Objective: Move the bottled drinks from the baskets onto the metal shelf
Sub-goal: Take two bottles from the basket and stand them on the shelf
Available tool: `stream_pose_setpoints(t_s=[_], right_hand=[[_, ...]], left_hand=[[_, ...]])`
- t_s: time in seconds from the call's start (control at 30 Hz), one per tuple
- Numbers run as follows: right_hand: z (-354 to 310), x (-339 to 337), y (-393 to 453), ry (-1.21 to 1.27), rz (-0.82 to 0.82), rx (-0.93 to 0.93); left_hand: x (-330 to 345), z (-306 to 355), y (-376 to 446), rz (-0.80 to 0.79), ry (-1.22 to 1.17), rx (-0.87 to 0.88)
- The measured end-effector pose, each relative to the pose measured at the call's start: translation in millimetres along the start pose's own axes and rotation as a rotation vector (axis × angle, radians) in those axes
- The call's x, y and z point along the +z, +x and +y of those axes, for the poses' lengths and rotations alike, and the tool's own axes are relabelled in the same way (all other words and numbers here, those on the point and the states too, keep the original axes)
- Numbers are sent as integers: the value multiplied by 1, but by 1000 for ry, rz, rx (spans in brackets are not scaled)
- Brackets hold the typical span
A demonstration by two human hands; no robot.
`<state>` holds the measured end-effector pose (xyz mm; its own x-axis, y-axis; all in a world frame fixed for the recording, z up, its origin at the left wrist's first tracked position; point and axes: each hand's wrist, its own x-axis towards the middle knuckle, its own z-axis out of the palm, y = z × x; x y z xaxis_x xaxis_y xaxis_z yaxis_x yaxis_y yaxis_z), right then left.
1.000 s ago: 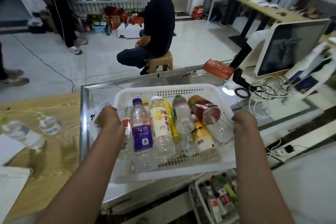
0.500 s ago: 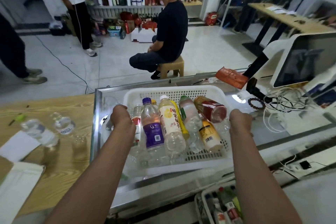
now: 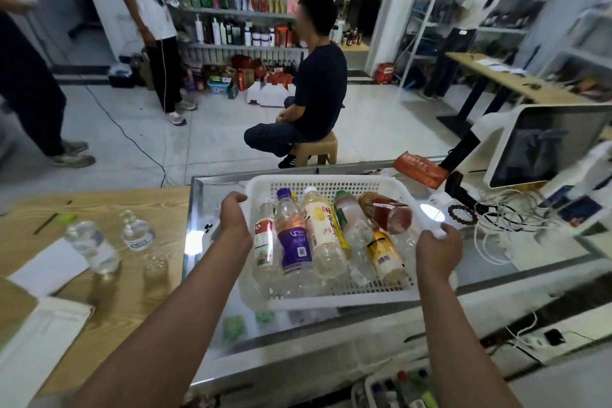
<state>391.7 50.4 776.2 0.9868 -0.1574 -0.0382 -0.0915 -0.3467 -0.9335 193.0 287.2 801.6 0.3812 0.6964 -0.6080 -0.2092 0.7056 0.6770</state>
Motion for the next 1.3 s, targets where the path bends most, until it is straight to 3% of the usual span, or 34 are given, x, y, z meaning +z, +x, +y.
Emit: stream_pose_setpoints(t_s=[0.1,0.23,0.37,0.53,0.7,0.83,1.0,1.07,1.17,1.3], right_hand=[[-3,-4,-39,155,48,-87],[-2,8,-82,174,-181,-102],[-8,28,-101,47,-448,-197],[-9,52,-105,-209,-537,-185],[-4,63,-107,-339,-578,-93],[1,63,-98,-217,-661,42],[0,60,-91,-139,-689,190],[1,60,-91,-125,-693,219],[5,58,-90,-106,-710,247],[11,52,-90,-54,-714,294]], left_hand=[[-5,2,-7,6,177,108],[-3,-23,-14,45,506,391],[2,-48,-11,-64,776,345],[9,-55,-3,-76,1074,314],[2,-58,5,-118,1057,265],[-5,-61,5,-210,958,315],[-10,-77,-11,-516,932,350],[-8,-87,-14,-453,972,418],[-14,-91,-10,-195,869,420],[-4,-78,0,-173,1075,355]])
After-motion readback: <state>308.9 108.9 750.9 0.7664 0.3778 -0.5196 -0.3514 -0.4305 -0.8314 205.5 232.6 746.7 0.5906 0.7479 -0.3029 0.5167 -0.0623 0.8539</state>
